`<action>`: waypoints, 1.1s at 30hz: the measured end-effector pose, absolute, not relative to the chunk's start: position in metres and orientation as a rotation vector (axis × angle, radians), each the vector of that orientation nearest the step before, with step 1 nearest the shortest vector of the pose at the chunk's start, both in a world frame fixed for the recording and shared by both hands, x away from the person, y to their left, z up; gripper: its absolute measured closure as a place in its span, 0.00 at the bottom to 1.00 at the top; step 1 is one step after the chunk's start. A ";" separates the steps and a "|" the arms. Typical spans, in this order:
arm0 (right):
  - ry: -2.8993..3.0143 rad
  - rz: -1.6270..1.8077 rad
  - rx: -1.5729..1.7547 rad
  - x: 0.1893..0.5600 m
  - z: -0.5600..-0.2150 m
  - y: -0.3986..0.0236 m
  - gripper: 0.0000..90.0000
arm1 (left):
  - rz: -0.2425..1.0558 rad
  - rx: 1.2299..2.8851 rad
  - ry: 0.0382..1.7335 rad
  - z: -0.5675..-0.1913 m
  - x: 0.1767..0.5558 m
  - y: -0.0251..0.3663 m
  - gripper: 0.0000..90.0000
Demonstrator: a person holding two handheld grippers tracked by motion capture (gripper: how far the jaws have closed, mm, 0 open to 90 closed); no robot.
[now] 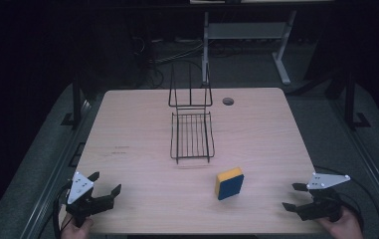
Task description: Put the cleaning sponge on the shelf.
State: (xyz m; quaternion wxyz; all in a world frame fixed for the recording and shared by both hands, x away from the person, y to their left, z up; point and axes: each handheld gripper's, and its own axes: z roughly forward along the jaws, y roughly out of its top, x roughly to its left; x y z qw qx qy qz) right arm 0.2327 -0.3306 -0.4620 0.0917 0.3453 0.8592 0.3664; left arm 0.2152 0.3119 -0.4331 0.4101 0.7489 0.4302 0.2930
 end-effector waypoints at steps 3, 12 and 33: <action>2.558 1.084 1.017 0.233 -0.462 -0.329 0.20 | 0.737 1.887 1.084 -0.433 0.216 0.312 0.16; 2.587 1.081 0.982 0.232 -0.460 -0.320 0.20 | 0.738 1.890 1.076 -0.433 0.216 0.310 0.16; 2.672 1.106 0.827 0.243 -0.441 -0.288 0.20 | 0.745 1.887 1.076 -0.431 0.215 0.310 0.16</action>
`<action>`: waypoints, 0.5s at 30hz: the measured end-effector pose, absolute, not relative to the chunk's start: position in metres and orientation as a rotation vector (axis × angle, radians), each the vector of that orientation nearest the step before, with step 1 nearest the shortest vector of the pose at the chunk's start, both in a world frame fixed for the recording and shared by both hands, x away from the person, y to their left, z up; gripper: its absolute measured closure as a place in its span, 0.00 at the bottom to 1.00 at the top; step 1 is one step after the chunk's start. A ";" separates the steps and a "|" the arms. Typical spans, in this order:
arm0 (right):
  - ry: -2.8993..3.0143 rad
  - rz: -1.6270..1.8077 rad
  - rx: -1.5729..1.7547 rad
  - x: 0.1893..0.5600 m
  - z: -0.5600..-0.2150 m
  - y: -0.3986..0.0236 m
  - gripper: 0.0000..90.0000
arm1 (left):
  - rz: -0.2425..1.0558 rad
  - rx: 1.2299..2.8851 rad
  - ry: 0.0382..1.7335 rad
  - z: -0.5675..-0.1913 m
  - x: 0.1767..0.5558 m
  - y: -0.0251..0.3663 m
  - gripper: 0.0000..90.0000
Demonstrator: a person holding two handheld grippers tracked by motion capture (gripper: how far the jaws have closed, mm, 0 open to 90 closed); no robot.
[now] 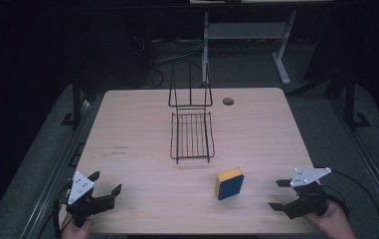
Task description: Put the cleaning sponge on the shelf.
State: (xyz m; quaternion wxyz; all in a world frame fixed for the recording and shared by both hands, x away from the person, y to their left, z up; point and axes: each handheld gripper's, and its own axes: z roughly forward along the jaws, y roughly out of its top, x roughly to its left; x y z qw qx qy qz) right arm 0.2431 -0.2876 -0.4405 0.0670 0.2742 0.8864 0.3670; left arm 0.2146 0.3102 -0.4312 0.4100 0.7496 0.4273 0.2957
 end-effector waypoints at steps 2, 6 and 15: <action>2.677 1.107 0.822 0.244 -0.440 -0.286 0.20 | 0.747 1.885 1.075 -0.431 0.214 0.310 0.16; 2.698 1.115 0.790 0.248 -0.438 -0.279 0.20 | 0.748 1.886 1.075 -0.431 0.215 0.310 0.16; 2.745 1.127 0.703 0.258 -0.430 -0.258 0.20 | 0.748 1.885 1.075 -0.431 0.215 0.310 0.16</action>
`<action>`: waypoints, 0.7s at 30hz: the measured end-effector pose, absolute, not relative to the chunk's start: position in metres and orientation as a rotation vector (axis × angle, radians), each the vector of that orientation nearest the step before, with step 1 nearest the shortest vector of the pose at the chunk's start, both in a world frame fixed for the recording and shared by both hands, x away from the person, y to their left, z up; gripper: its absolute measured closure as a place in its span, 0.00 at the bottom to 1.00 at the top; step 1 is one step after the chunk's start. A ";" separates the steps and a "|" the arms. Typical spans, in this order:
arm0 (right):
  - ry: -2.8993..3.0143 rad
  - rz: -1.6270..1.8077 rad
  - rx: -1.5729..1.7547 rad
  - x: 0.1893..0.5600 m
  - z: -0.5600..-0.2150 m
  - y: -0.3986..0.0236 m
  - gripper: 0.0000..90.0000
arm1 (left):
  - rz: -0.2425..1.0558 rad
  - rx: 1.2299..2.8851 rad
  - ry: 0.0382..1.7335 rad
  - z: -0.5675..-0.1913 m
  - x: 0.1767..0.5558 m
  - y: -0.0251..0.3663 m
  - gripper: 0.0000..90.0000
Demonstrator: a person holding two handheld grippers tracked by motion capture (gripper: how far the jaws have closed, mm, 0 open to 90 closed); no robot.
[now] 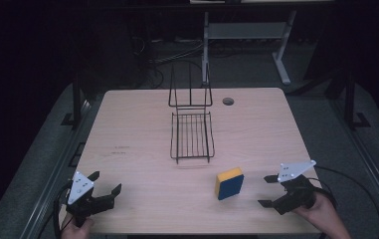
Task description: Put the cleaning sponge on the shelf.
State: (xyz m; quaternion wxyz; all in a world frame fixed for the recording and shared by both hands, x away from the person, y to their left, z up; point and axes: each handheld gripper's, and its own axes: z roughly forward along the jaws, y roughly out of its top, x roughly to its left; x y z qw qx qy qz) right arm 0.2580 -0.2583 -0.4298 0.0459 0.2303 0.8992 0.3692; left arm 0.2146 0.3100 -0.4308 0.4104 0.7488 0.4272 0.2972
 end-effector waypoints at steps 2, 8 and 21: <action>2.753 1.122 0.688 0.260 -0.428 -0.254 0.20 | 0.748 1.884 1.076 -0.431 0.215 0.311 0.16; 2.787 1.114 0.655 0.265 -0.424 -0.245 0.20 | 0.749 1.885 1.075 -0.430 0.214 0.311 0.16; 2.846 1.096 0.588 0.278 -0.419 -0.222 0.19 | 0.749 1.880 1.074 -0.430 0.214 0.311 0.16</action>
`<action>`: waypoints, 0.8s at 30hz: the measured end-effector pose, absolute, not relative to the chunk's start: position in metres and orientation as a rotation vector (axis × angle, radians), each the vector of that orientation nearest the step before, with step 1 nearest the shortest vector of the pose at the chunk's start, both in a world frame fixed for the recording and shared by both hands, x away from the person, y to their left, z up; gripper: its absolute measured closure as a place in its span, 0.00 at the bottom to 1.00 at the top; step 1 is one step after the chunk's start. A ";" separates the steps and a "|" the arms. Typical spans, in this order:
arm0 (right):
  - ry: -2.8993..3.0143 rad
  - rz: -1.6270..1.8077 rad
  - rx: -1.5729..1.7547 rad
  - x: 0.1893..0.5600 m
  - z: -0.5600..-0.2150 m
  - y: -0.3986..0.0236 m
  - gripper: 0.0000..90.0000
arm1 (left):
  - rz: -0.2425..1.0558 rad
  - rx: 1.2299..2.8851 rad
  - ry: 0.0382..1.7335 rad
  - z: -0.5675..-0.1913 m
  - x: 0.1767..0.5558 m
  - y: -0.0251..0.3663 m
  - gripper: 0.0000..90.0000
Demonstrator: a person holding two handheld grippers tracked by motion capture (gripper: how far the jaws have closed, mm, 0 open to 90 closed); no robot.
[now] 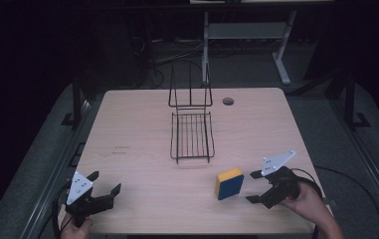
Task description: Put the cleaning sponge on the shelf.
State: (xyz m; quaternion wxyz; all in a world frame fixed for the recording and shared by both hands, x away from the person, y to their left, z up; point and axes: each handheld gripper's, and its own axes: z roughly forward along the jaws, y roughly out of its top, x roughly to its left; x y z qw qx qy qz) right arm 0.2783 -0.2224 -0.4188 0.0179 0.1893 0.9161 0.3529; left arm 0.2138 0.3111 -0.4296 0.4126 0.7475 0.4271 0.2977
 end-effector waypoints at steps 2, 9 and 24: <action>2.860 1.083 0.573 0.281 -0.418 -0.218 0.19 | 0.749 1.881 1.070 -0.430 0.214 0.311 0.16; 2.866 1.094 0.550 0.286 -0.414 -0.208 0.17 | 0.751 1.881 1.071 -0.430 0.214 0.311 0.16; 2.863 1.110 0.491 0.298 -0.411 -0.188 0.17 | 0.752 1.881 1.069 -0.429 0.213 0.312 0.16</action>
